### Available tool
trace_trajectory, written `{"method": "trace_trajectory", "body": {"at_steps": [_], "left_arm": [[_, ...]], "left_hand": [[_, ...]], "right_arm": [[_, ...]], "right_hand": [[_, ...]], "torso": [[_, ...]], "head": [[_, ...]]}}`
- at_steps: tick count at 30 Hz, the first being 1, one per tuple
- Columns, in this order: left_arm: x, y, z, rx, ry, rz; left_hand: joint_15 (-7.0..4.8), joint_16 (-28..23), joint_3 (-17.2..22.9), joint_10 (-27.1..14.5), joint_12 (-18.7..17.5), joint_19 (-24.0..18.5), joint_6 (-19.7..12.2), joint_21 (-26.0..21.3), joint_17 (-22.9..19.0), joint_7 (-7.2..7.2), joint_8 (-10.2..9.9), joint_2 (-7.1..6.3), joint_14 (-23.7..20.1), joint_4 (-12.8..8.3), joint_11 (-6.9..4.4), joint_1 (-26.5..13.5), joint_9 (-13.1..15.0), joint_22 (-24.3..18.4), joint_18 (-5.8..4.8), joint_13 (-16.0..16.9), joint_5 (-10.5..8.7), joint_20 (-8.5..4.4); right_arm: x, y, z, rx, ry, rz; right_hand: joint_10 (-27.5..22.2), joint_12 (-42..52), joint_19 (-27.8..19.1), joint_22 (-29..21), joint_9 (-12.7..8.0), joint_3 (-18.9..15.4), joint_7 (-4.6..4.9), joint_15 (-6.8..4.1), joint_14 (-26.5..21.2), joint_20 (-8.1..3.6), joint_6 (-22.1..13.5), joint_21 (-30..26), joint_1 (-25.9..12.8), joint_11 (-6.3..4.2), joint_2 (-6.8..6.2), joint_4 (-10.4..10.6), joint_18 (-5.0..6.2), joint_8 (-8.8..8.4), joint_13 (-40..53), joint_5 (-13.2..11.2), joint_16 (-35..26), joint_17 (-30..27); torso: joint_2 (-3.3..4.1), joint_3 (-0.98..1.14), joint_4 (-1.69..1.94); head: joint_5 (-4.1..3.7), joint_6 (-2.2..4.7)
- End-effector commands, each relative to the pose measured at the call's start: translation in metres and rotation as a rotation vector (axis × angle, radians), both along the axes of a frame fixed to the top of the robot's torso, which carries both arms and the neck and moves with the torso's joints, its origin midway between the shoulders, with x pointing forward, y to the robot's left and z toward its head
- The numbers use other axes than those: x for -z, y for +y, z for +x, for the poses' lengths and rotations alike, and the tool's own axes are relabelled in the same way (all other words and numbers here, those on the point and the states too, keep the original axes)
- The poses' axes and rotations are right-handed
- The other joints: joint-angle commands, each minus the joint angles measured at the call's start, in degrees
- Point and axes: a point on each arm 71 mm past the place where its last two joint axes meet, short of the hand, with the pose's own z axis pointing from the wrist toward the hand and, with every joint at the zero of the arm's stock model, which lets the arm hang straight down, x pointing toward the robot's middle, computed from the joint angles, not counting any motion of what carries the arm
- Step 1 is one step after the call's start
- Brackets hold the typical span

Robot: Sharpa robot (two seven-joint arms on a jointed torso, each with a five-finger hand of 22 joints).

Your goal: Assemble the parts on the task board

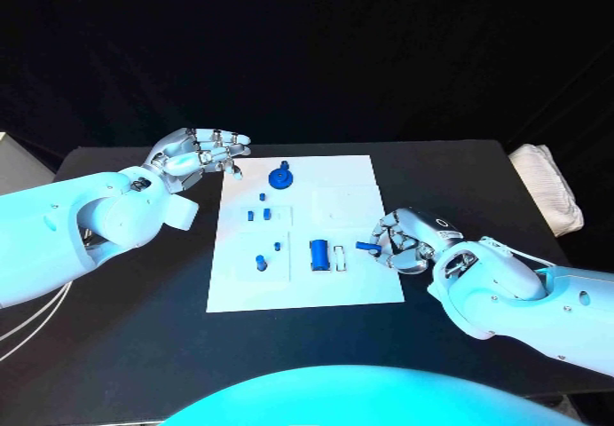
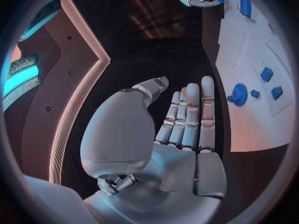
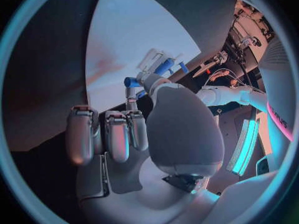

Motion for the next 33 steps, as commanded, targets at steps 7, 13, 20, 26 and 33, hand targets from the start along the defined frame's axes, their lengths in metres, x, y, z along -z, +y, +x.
{"method": "trace_trajectory", "body": {"at_steps": [7,13,20,26,33], "left_arm": [[-0.001,-0.002,-0.001,0.020,0.001,-0.011],[-0.001,-0.003,-0.002,0.024,0.003,-0.011],[-0.001,-0.003,-0.002,0.025,0.005,-0.011],[-0.001,-0.004,-0.002,0.027,0.007,-0.010],[-0.001,-0.003,-0.003,0.028,0.009,-0.009]], "left_hand": [[0.05,0.1,0.0,-0.4,0.2,0.5,-0.4,-0.2,0.0,0.60,-0.1,0.25,-0.4,0.2,0.00,-0.2,-0.1,-0.1,0.79,-0.1,0.24,0.06],[0.05,0.2,0.0,-0.4,0.3,0.6,-0.4,-0.3,-0.1,0.60,-0.1,0.29,-0.4,0.2,0.00,-0.1,-0.1,-0.1,0.80,-0.1,0.26,0.06],[0.05,0.2,0.0,-0.4,0.3,0.6,-0.4,-0.3,-0.1,0.60,-0.1,0.29,-0.4,0.2,0.00,-0.1,-0.1,-0.1,0.80,-0.1,0.26,0.06],[0.05,0.2,0.0,-0.4,0.3,0.6,-0.4,-0.3,-0.1,0.60,-0.1,0.29,-0.4,0.2,0.00,-0.1,-0.1,-0.1,0.80,-0.1,0.26,0.06],[0.05,0.2,0.0,-0.4,0.3,0.6,-0.4,-0.3,-0.1,0.60,-0.1,0.29,-0.4,0.2,0.00,-0.1,-0.1,-0.1,0.80,-0.1,0.26,0.06]], "right_arm": [[0.002,0.013,0.002,-0.018,0.030,0.009],[0.009,0.026,0.004,-0.036,0.075,-0.001],[0.015,0.034,0.005,-0.027,0.110,-0.003],[0.019,0.038,0.005,-0.008,0.163,-0.004],[0.023,0.039,0.004,0.006,0.200,-0.006]], "right_hand": [[4.5,0.9,4.2,11.2,0.5,0.4,-0.92,-0.41,5.7,-0.36,1.2,1.0,-2.9,-0.50,0.07,0.8,-0.85,0.71,13.3,-2.3,0.7,13.6],[4.9,1.8,4.3,11.5,0.8,0.3,-0.98,-0.40,5.8,-0.35,1.5,1.5,-6.4,-0.53,0.75,2.6,-0.94,1.07,13.7,-3.8,1.1,14.4],[5.1,2.5,4.5,11.7,0.9,0.4,-1.04,-0.42,5.9,-0.36,1.7,2.0,-8.1,-0.57,1.53,3.5,-1.04,1.25,14.0,-3.6,1.3,14.7],[5.2,2.7,4.5,11.8,1.0,0.6,-1.12,-0.44,5.9,-0.37,1.8,2.1,-8.4,-0.63,1.81,3.5,-1.07,1.36,14.1,-3.4,1.4,14.8],[5.2,2.7,4.5,11.8,1.0,0.6,-1.13,-0.45,5.9,-0.37,1.8,2.0,-8.4,-0.64,1.83,3.5,-1.06,1.37,14.1,-3.3,1.4,14.8]], "torso": [[0.03,0.01,-0.02],[0.11,0.03,0.14],[0.09,0.00,0.11],[0.11,0.00,0.08],[0.08,0.05,-0.03]], "head": [[0.01,0.01],[-0.13,0.01],[-0.03,0.01],[0.05,0.01],[0.25,0.01]]}}
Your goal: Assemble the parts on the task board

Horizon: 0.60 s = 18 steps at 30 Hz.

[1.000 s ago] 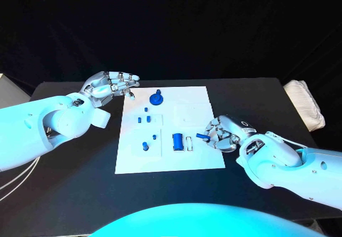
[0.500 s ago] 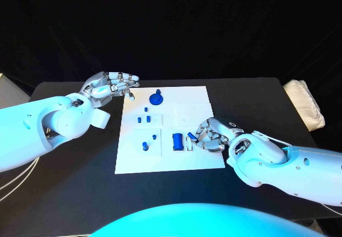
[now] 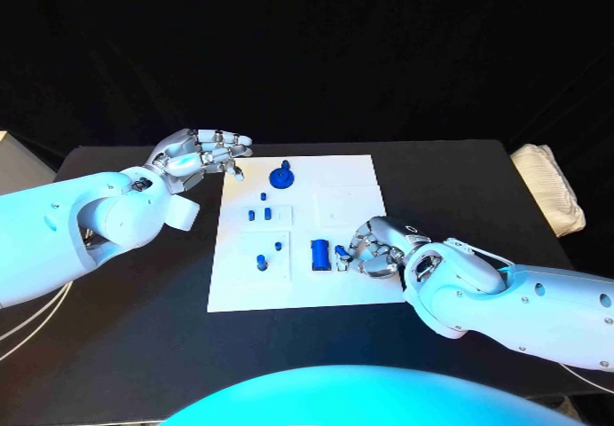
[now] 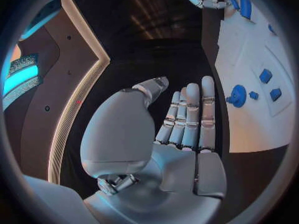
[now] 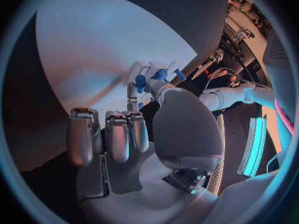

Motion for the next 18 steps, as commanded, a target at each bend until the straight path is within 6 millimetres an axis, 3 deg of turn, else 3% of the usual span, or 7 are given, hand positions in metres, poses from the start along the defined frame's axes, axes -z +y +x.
{"method": "trace_trajectory", "body": {"at_steps": [1,18], "left_arm": [[-0.0007,-0.0020,-0.0012,0.021,0.002,-0.010],[-0.0003,-0.0019,-0.0014,0.025,0.008,-0.008]], "left_hand": [[0.05,0.2,0.0,-0.4,0.3,0.4,-0.4,-0.3,-0.1,0.60,-0.1,0.29,-0.4,0.2,0.00,-0.1,-0.1,-0.1,0.80,-0.1,0.25,-0.15],[0.05,0.2,0.0,-0.4,0.3,0.4,-0.4,-0.3,-0.1,0.60,-0.1,0.29,-0.4,0.2,0.00,-0.1,-0.1,-0.1,0.80,-0.1,0.25,-0.15]], "right_arm": [[0.0046,-0.0011,-0.0012,0.019,0.056,-0.017],[0.0071,-0.0018,-0.0003,0.050,0.078,-0.009]], "right_hand": [[5.0,0.4,4.5,11.8,0.0,0.2,-0.11,-0.38,6.0,-0.38,0.3,0.1,-0.5,-0.40,-0.06,0.3,-1.06,0.35,14.1,0.3,0.3,14.9],[5.1,0.4,4.5,11.8,0.3,0.4,-0.15,-0.42,6.0,-0.41,0.5,0.1,-2.5,-0.43,0.62,0.7,-1.06,0.70,14.1,0.9,0.3,14.9]], "torso": [[-0.02,0.04,-0.02],[-0.06,0.04,-0.01]], "head": [[0.01,0.01],[-0.01,0.01]]}}
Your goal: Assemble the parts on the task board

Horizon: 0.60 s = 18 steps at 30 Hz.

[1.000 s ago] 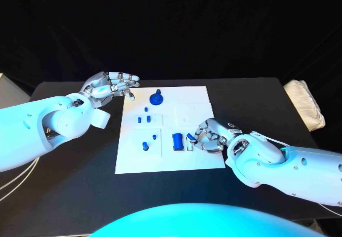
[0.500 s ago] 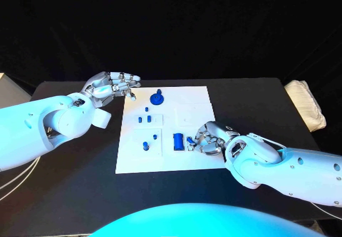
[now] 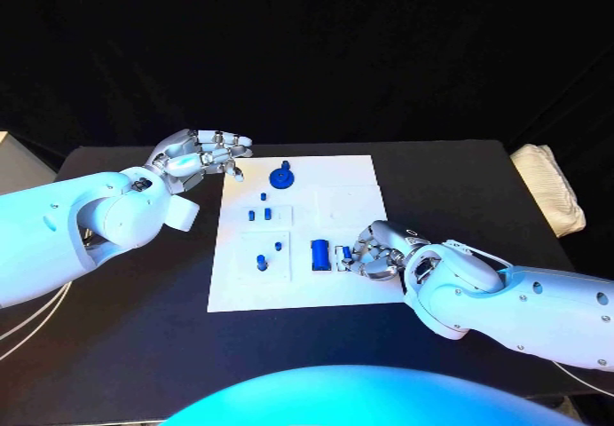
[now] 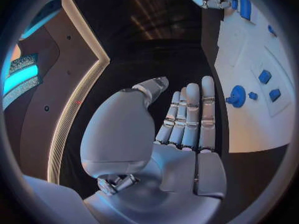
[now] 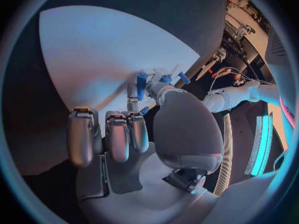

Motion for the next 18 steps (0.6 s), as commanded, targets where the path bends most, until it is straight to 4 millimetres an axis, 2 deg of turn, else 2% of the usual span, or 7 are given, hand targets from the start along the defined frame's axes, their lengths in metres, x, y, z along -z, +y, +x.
{"method": "trace_trajectory", "body": {"at_steps": [1,11,18], "left_arm": [[-0.0007,-0.0024,-0.0010,0.022,0.001,-0.010],[-0.0005,-0.0019,-0.0011,0.022,0.003,-0.008],[-0.0003,-0.0013,-0.0010,0.022,0.005,-0.007]], "left_hand": [[0.05,0.2,0.0,-0.4,0.3,0.4,-0.4,-0.3,-0.1,0.60,-0.1,0.29,-0.4,0.2,0.00,-0.1,-0.1,-0.1,0.79,-0.1,0.25,-0.15],[0.06,0.2,0.0,-0.5,0.4,0.4,-0.4,-0.4,-0.1,0.62,-0.1,0.29,-0.4,0.3,0.02,-0.1,-0.1,-0.2,0.79,-0.1,0.25,-0.14],[0.06,0.2,0.0,-0.5,0.4,0.4,-0.4,-0.4,-0.1,0.62,-0.1,0.29,-0.4,0.3,0.02,-0.1,-0.1,-0.2,0.79,-0.1,0.25,-0.14]], "right_arm": [[0.0006,0.0003,-0.0003,0.016,0.011,0.012],[-0.0022,0.0039,-0.0016,0.020,-0.001,0.060],[-0.0044,0.0041,-0.0024,0.028,-0.013,0.087]], "right_hand": [[5.1,0.1,4.5,11.8,0.1,0.1,-0.16,-0.43,6.0,-0.43,0.6,0.0,-1.3,-0.44,0.25,0.4,-1.06,0.40,14.1,0.5,0.3,14.9],[5.1,0.4,4.5,12.0,0.3,0.0,-0.26,-0.48,6.1,-0.47,0.7,0.3,-2.7,-0.52,0.24,0.3,-1.10,0.71,14.2,0.6,0.4,15.1],[5.1,0.4,4.6,12.0,0.4,0.3,-0.40,-0.55,6.1,-0.51,0.7,0.3,-2.5,-0.63,0.32,-0.1,-1.10,0.82,14.2,0.9,0.4,15.1]], "torso": [[0.02,-0.01,0.03],[0.05,-0.01,0.08],[0.03,0.01,-0.05]], "head": [[-0.03,0.01],[0.15,0.01],[0.33,0.01]]}}
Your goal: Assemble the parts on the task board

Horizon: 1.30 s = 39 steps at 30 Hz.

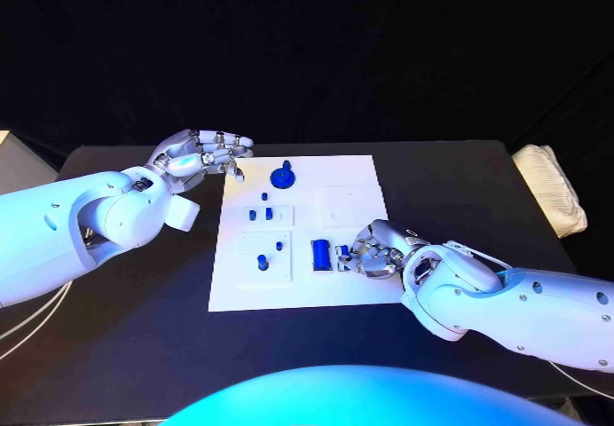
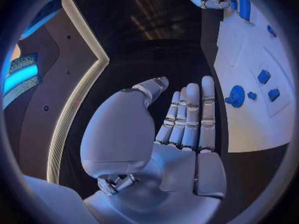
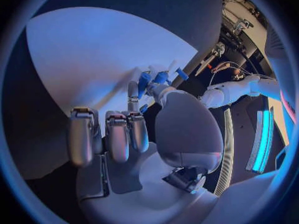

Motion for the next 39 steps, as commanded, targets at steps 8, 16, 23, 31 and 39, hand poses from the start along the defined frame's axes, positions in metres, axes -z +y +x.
{"method": "trace_trajectory", "body": {"at_steps": [8,16,23,31,39], "left_arm": [[-0.0005,-0.0017,-0.0008,0.022,0.002,-0.006],[-0.0004,-0.0022,-0.0008,0.024,0.002,-0.005],[-0.0004,-0.0024,-0.0010,0.025,0.004,-0.005],[-0.0004,-0.0025,-0.0009,0.027,0.003,-0.004],[0.0000,-0.0030,-0.0002,0.029,0.003,-0.003]], "left_hand": [[0.06,0.2,0.0,-0.5,0.2,0.4,-0.4,-0.4,-0.1,0.62,-0.1,0.29,-0.4,0.3,0.01,-0.1,-0.1,-0.1,0.80,-0.1,0.25,-0.14],[0.06,0.2,0.0,-0.5,0.2,0.4,-0.4,-0.4,-0.1,0.62,-0.1,0.29,-0.4,0.3,0.01,-0.1,-0.1,-0.1,0.80,-0.1,0.25,-0.14],[0.07,0.2,-0.1,-0.6,0.3,0.5,-0.5,-0.4,-0.1,0.62,-0.1,0.30,-0.4,0.4,0.02,-0.1,-0.1,-0.1,0.80,-0.1,0.26,-0.13],[0.07,0.2,-0.1,-0.6,0.3,0.5,-0.5,-0.4,-0.1,0.62,-0.1,0.30,-0.4,0.4,0.02,-0.1,-0.1,-0.1,0.80,-0.1,0.26,-0.13],[0.07,0.2,-0.1,-0.6,0.3,0.5,-0.5,-0.5,-0.1,0.63,-0.1,0.31,-0.4,0.5,0.03,-0.1,-0.1,-0.1,0.80,-0.1,0.26,-0.12]], "right_arm": [[-0.0023,-0.0002,-0.0009,0.004,-0.015,0.038],[0.0026,-0.0004,-0.0006,-0.016,0.033,-0.004],[0.0049,0.0009,-0.0005,-0.031,0.057,-0.022],[0.0060,0.0005,0.0013,-0.030,0.059,-0.028],[0.0048,0.0007,0.0027,-0.020,0.038,-0.015]], "right_hand": [[5.3,0.1,4.5,11.9,0.3,0.8,0.02,-0.53,5.9,-0.60,0.0,0.1,0.2,-0.53,-0.32,-1.1,-1.07,0.53,14.2,0.3,0.2,15.1],[5.3,0.0,4.5,11.9,0.3,0.9,0.02,-0.54,5.9,-0.61,0.0,0.0,0.3,-0.53,-0.35,-1.2,-1.06,0.55,14.2,0.3,0.2,15.1],[5.3,-0.1,4.5,11.9,0.3,0.9,0.06,-0.54,5.9,-0.61,-0.1,0.0,0.2,-0.51,-0.41,-1.3,-1.05,0.55,14.1,0.2,0.1,15.0],[5.2,-0.2,4.4,11.8,0.3,0.9,0.10,-0.53,5.9,-0.61,-0.2,-0.2,0.1,-0.48,-0.46,-1.3,-1.01,0.56,14.1,0.1,0.1,14.9],[5.2,-0.3,4.4,11.8,0.4,0.9,0.24,-0.45,5.9,-0.59,-0.3,-0.3,-0.7,-0.36,-0.58,-1.2,-1.00,0.63,14.1,-0.6,0.1,14.8]], "torso": [[-0.01,0.05,-0.08],[-0.03,-0.01,-0.05],[-0.04,-0.06,-0.03],[-0.05,-0.08,-0.05],[0.01,-0.06,-0.02]], "head": [[0.06,0.01],[0.04,0.01],[0.10,0.01],[0.16,0.01],[0.12,0.01]]}}
